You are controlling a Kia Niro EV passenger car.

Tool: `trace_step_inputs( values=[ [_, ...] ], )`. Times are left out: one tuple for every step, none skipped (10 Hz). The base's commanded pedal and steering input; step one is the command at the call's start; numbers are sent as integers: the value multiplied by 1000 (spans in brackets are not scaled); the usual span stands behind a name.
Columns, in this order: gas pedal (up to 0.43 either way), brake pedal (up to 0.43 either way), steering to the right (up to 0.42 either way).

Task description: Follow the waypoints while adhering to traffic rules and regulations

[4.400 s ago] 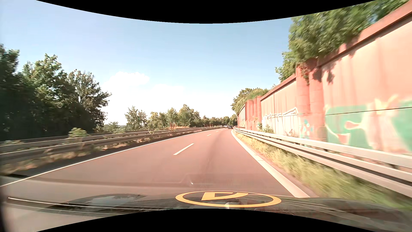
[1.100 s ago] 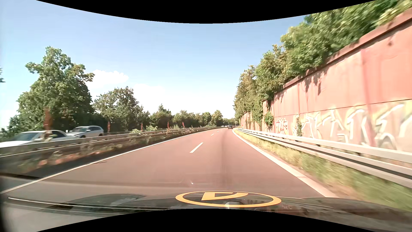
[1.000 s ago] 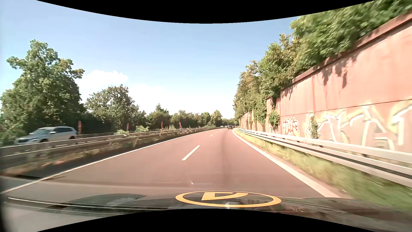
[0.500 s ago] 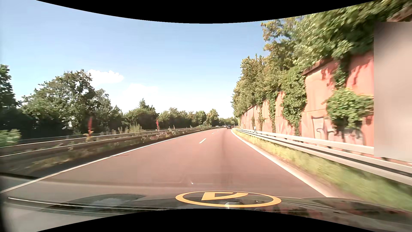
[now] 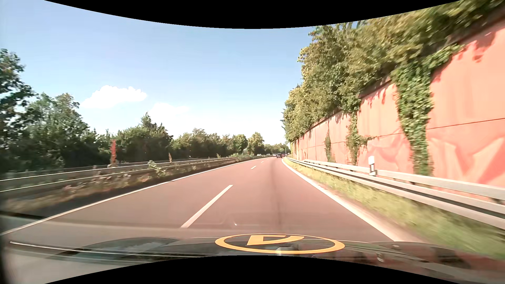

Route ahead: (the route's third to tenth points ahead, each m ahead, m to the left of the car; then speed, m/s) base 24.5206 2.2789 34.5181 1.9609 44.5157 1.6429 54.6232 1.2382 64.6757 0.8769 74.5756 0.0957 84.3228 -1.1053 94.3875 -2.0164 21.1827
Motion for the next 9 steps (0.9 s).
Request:
trace_step_inputs(
  values=[
    [197, 0, 8],
    [197, 0, 8],
    [197, 0, 8],
    [197, 0, 7],
    [197, 0, 8],
    [197, 0, 7],
    [197, 0, 7],
    [197, 0, 7],
    [197, 0, 7]
  ],
)
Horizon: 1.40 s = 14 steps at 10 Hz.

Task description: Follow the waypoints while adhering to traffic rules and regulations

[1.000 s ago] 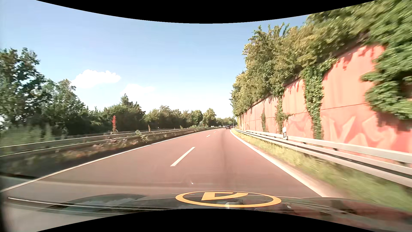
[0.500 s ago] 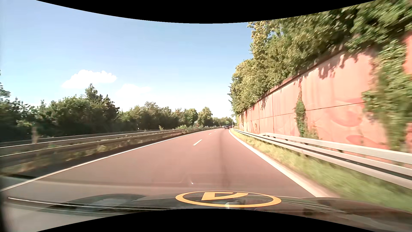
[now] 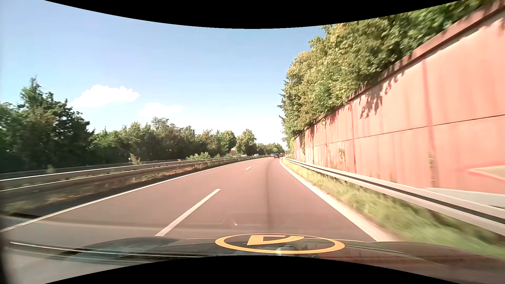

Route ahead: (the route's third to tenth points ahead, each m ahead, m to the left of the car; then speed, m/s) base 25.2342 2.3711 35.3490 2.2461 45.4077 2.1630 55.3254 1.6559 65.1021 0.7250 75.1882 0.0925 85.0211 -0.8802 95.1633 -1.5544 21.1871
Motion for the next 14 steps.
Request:
trace_step_inputs(
  values=[
    [197, 0, 6],
    [197, 0, 6],
    [197, 0, 6],
    [197, 0, 3],
    [197, 0, 2],
    [197, 0, 1],
    [197, 0, 1],
    [197, 0, 1],
    [197, 0, 1],
    [197, 0, 1],
    [197, 0, 2],
    [197, 0, 3],
    [197, 0, 3],
    [197, 0, 3]
  ],
)
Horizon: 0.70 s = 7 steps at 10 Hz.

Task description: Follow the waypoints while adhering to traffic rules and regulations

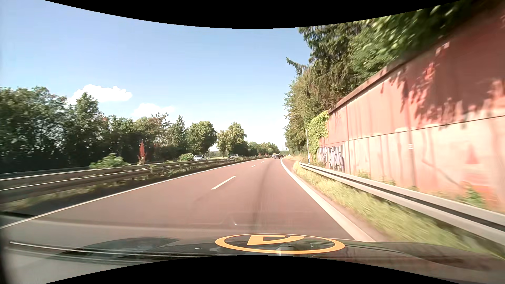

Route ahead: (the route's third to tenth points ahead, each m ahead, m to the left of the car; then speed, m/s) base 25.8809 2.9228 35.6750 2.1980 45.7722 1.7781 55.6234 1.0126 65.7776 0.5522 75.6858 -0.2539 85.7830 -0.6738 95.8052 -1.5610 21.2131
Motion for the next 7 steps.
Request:
trace_step_inputs(
  values=[
    [197, 0, 3],
    [197, 0, 3],
    [197, 0, 3],
    [197, 0, 3],
    [197, 0, 3],
    [197, 0, 3],
    [197, 0, 3]
  ],
)
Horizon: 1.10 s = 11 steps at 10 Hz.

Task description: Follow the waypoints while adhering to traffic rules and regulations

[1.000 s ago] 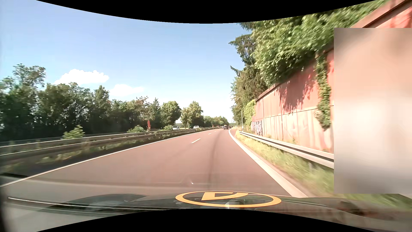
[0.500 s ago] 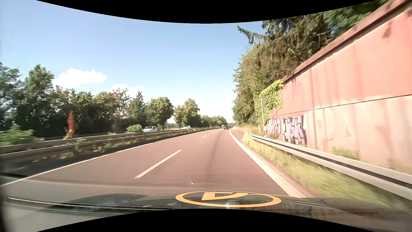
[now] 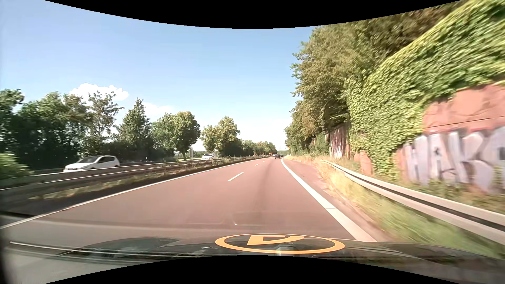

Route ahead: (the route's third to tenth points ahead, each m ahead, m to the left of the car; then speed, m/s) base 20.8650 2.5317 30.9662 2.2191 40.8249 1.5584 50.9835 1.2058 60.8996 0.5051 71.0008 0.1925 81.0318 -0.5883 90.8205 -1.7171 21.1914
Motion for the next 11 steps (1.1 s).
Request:
trace_step_inputs(
  values=[
    [197, 0, 3],
    [197, 0, 3],
    [197, 0, 3],
    [197, 0, 3],
    [197, 0, 3],
    [197, 0, 3],
    [197, 0, 3],
    [197, 0, 3],
    [197, 0, 3],
    [197, 0, 3],
    [197, 0, 4]
  ],
)
